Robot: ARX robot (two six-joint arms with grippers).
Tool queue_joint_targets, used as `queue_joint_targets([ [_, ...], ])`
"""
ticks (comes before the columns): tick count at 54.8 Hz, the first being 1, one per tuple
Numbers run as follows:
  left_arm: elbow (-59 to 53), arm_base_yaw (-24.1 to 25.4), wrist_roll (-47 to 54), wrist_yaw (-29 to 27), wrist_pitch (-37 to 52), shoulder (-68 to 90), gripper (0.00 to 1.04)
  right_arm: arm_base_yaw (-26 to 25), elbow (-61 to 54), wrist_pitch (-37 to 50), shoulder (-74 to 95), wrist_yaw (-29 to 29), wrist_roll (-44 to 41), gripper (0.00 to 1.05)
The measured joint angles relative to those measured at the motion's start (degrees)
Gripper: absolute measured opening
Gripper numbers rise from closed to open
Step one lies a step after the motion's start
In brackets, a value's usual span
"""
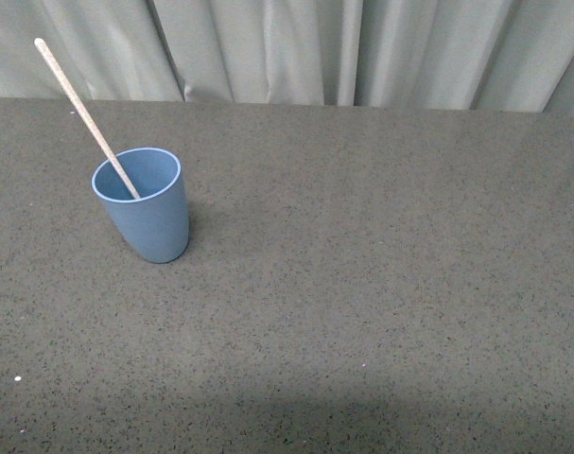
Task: Transfer chopsticks to blue cup
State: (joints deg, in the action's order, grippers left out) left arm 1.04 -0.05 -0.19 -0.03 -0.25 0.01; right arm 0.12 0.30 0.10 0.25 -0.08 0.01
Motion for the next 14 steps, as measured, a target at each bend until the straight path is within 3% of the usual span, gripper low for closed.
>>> queue_joint_targets([
  [14,0.00,0.00,0.00,0.00,0.00,0.00,0.98,0.00,0.00,0.00,0.00,0.00,0.00,0.95],
])
